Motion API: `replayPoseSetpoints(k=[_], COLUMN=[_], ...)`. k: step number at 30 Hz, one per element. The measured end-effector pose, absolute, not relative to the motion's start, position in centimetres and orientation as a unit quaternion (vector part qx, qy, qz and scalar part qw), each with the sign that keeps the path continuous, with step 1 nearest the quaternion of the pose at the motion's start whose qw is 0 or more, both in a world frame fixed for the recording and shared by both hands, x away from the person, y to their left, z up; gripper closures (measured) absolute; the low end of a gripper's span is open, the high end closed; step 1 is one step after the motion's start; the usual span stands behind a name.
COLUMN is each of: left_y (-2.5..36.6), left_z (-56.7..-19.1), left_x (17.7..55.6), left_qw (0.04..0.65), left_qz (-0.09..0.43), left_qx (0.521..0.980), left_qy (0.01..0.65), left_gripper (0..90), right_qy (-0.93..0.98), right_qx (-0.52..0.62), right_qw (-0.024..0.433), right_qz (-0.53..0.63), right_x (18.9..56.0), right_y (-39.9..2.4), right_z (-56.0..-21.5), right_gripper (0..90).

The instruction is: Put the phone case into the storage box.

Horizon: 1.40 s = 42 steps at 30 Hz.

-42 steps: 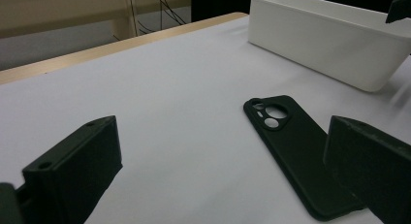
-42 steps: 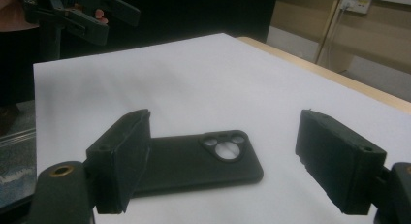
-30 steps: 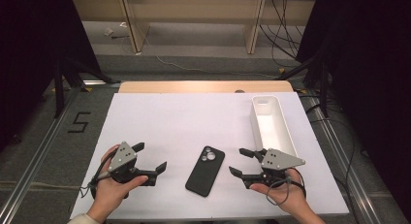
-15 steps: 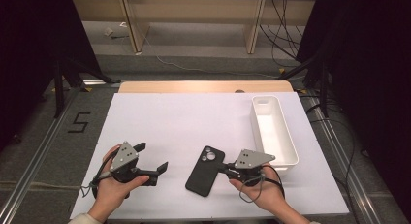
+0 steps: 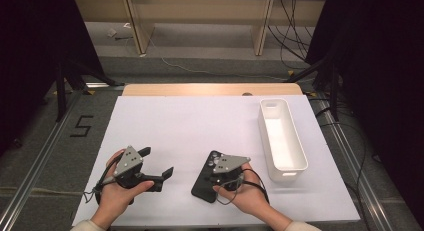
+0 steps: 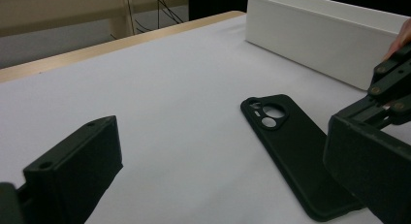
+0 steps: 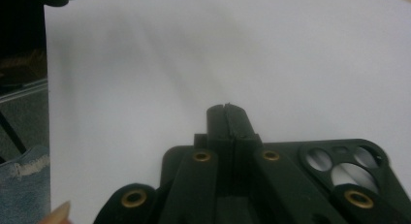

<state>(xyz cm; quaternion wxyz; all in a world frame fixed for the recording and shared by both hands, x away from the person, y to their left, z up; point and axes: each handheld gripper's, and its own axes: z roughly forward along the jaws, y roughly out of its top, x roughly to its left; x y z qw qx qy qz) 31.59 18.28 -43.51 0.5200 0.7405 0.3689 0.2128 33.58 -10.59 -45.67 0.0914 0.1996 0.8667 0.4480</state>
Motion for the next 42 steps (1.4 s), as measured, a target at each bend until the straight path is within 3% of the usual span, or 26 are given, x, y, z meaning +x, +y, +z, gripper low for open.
replayPoseSetpoints(k=[13, 42], left_y=[18.4, 18.5], left_z=[-43.6, -43.6], left_x=[31.6, 31.6], left_qw=[0.521, 0.520], left_qz=[0.210, 0.210], left_qx=[0.740, 0.740], left_qy=[0.370, 0.371], left_gripper=[0.0, 0.0], right_qy=[0.894, 0.908], right_qx=[0.193, 0.212], right_qw=[0.062, 0.047], right_qz=[0.399, 0.360], right_x=[34.1, 34.2], right_y=[-6.2, -4.8], right_z=[-48.1, -49.1], right_gripper=[90.0, 90.0])
